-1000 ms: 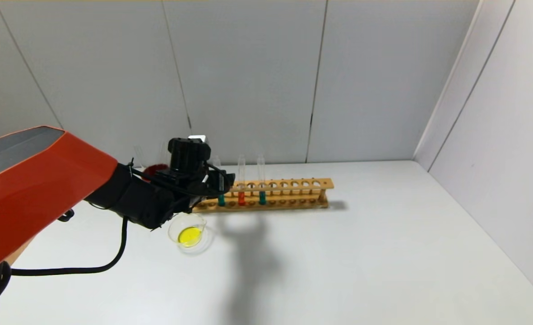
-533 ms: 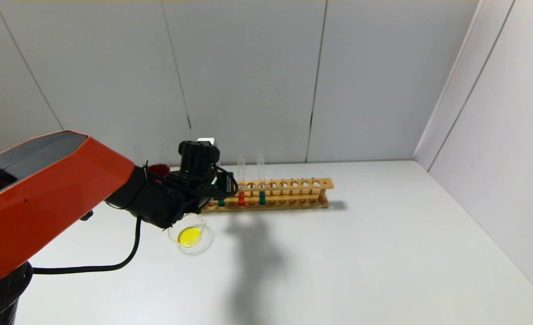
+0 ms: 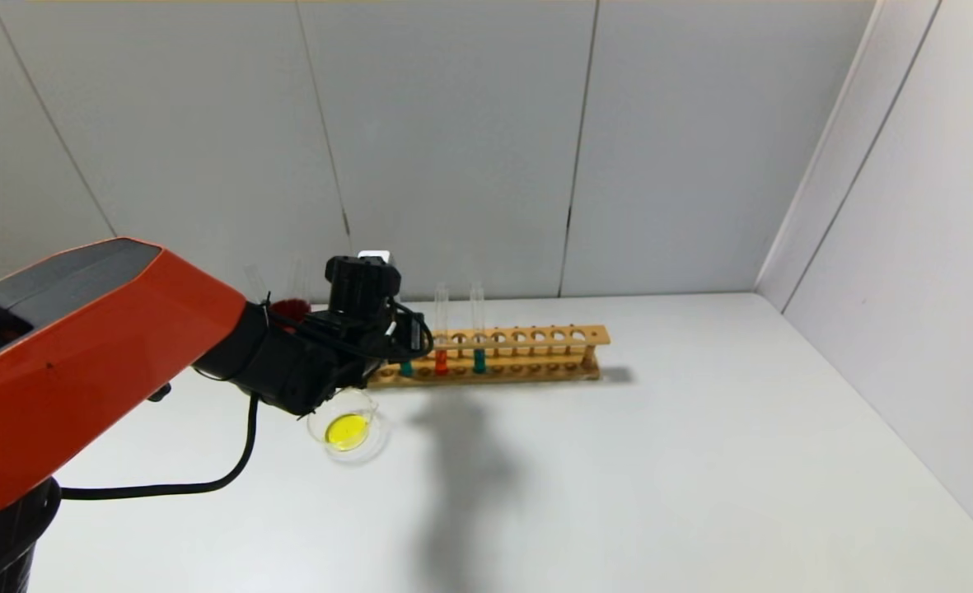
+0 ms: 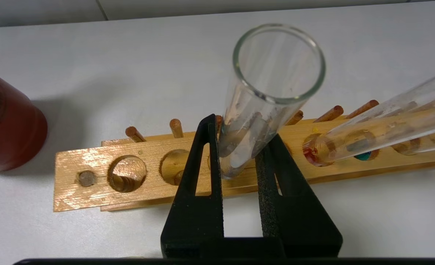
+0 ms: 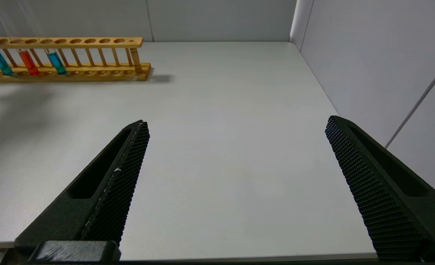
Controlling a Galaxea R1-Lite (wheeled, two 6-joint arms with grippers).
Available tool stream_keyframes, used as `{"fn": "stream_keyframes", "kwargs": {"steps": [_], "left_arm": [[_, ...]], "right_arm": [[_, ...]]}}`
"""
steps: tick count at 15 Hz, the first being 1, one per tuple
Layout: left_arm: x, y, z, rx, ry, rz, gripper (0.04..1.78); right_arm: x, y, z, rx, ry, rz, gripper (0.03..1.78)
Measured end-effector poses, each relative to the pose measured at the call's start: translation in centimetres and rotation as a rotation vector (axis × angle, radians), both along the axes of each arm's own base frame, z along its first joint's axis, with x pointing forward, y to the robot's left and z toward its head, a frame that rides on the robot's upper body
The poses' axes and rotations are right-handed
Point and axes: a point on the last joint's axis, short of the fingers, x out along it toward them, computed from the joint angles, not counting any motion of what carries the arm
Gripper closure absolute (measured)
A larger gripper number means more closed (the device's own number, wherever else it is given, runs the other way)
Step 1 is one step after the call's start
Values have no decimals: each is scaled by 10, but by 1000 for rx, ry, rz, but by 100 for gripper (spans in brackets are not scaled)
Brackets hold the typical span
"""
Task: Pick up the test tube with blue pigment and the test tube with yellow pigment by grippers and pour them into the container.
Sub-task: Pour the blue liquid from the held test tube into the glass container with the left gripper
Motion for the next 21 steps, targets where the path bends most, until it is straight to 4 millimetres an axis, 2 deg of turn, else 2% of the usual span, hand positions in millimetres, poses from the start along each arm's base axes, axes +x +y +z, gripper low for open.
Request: {"fn": "stream_keyframes", "kwargs": {"steps": [3, 8, 11, 17, 21], "left_arm": [[-3, 3, 10, 53, -30, -16, 150], [-12, 22, 44, 206, -118, -28, 150], [-17, 34, 71, 198, -178, 9, 150], [-32, 38, 114, 169, -248, 13, 150], [-49, 46, 147, 158, -274, 15, 150]], "right_arm": [[0, 0, 0, 0, 0, 0, 6], [0, 0, 0, 0, 0, 0, 6], [0, 0, 0, 0, 0, 0, 6], [0, 0, 0, 0, 0, 0, 6], [0, 0, 0, 0, -1, 0, 6]]}}
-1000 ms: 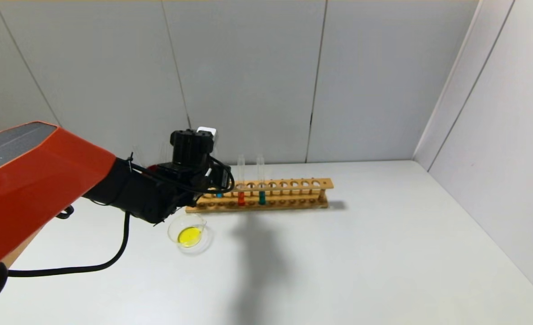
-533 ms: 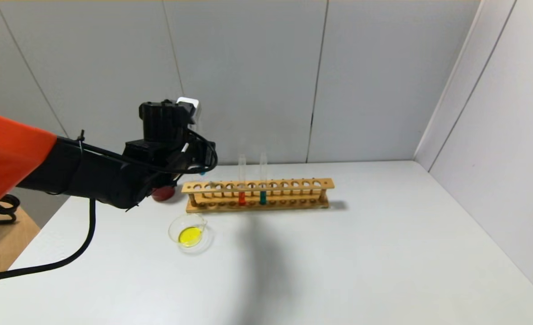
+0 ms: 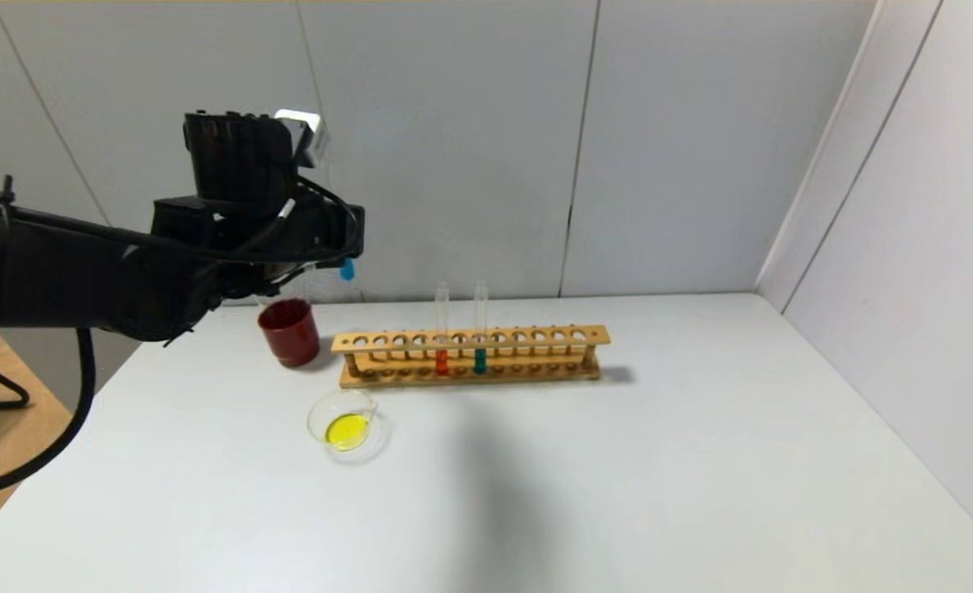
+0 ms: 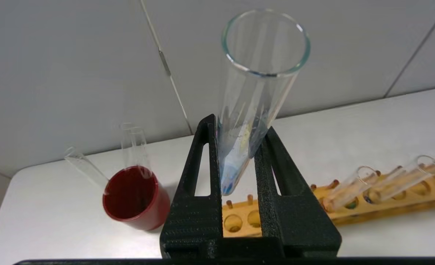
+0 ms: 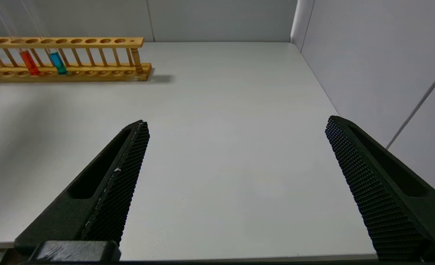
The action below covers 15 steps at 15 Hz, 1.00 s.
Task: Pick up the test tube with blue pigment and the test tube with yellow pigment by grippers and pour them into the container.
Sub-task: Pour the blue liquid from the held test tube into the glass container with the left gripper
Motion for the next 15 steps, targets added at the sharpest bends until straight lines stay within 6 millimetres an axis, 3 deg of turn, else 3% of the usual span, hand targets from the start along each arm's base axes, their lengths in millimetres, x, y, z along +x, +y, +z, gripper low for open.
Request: {"fn": "stream_keyframes", "kwargs": {"steps": [9, 15], "left_arm": [[-59, 26, 57, 22, 62, -5, 150], [-112, 46, 89, 0, 34, -28, 150]], "right_arm": [[0, 0, 0, 0, 0, 0, 6], [0, 0, 0, 0, 0, 0, 6]]}}
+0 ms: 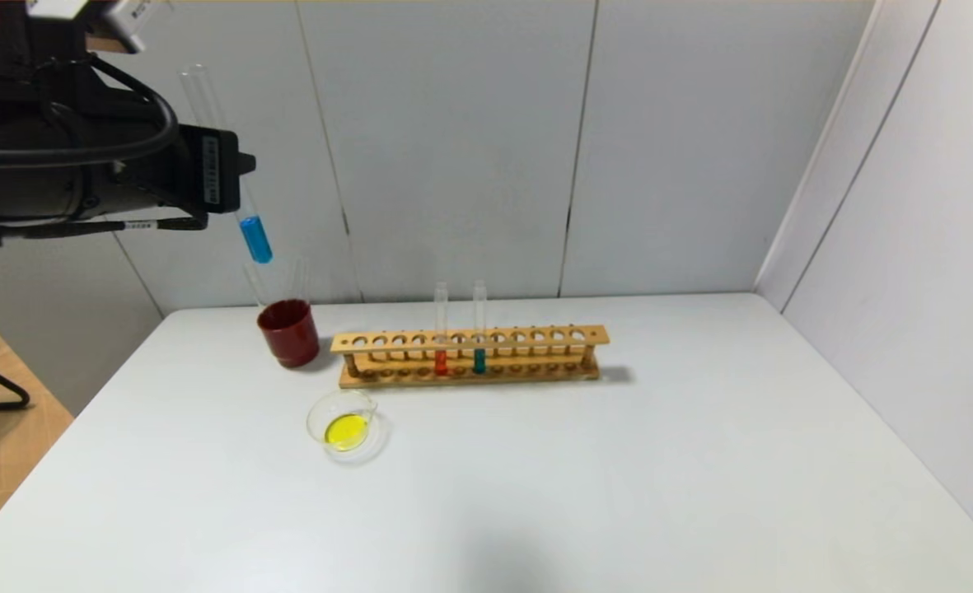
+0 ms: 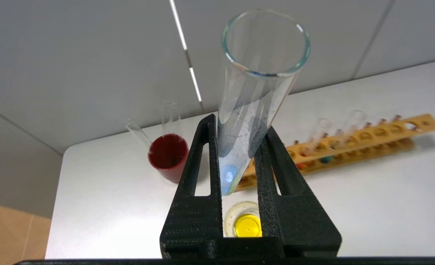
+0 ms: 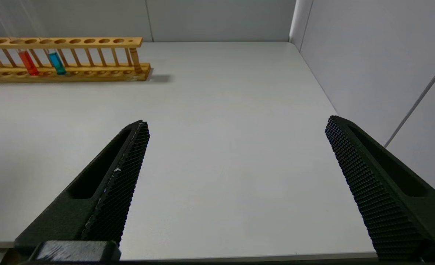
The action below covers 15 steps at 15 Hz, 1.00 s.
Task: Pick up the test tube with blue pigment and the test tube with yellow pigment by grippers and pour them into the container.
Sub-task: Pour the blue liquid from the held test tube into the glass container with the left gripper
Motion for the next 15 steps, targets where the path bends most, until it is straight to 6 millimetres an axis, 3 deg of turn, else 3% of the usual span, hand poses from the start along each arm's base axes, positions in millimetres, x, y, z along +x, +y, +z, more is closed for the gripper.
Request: {"fn": "stream_keyframes", "kwargs": {"steps": [6, 13, 15], "left_arm": [[-38, 19, 7, 2, 15, 5, 150], [-33, 45, -20, -5, 67, 7, 150], [-28, 56, -24, 67, 61, 0, 150]], "right_arm": [[0, 0, 0, 0, 0, 0, 6], [0, 0, 0, 0, 0, 0, 6], [0, 0, 0, 0, 0, 0, 6]]}}
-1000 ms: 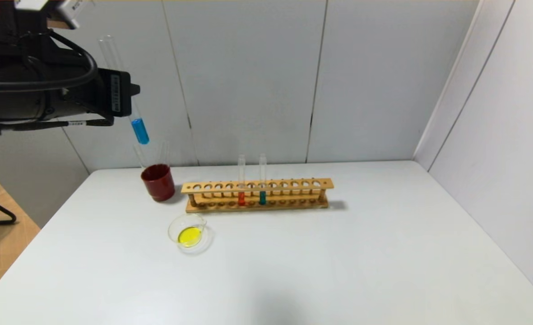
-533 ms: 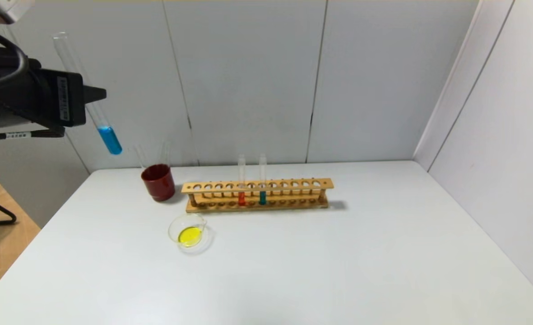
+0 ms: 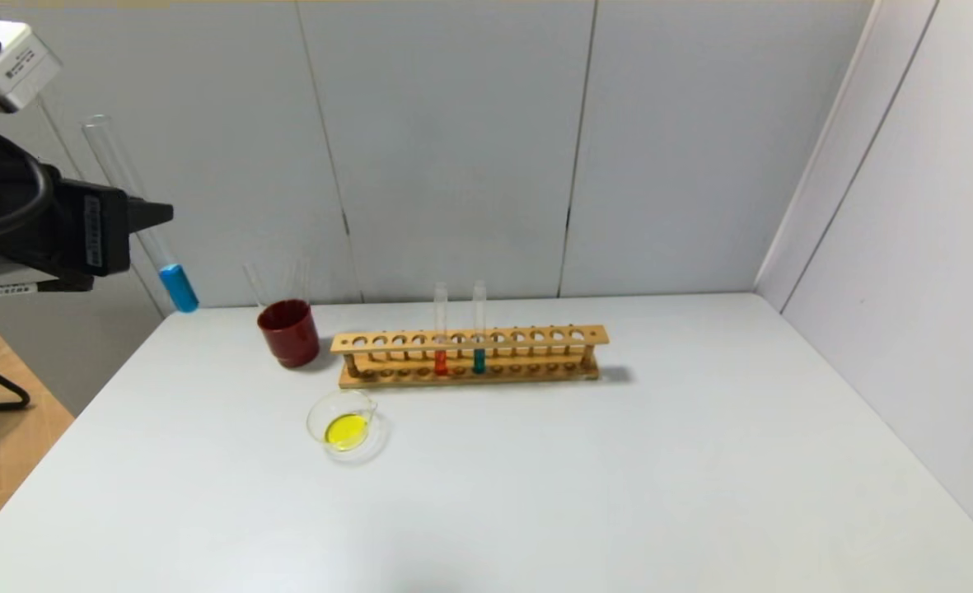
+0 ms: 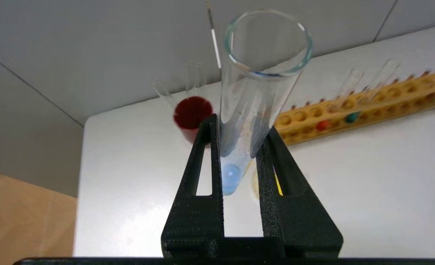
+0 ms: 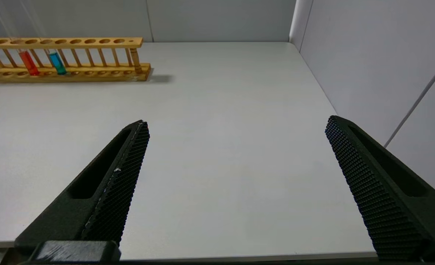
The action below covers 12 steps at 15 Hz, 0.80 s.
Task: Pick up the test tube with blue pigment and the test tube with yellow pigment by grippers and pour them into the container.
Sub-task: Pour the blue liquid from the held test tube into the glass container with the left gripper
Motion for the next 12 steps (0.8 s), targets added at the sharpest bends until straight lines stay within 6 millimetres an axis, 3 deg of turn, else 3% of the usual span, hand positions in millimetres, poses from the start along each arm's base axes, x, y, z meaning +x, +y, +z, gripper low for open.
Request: {"fn": "stream_keyframes", "kwargs": {"steps": [4, 12], "left_arm": [[13, 18, -15, 251, -52, -114, 150], [48, 20, -34, 498, -157, -201, 150]], "right_arm": [[0, 0, 0, 0, 0, 0, 6], [0, 0, 0, 0, 0, 0, 6]]}}
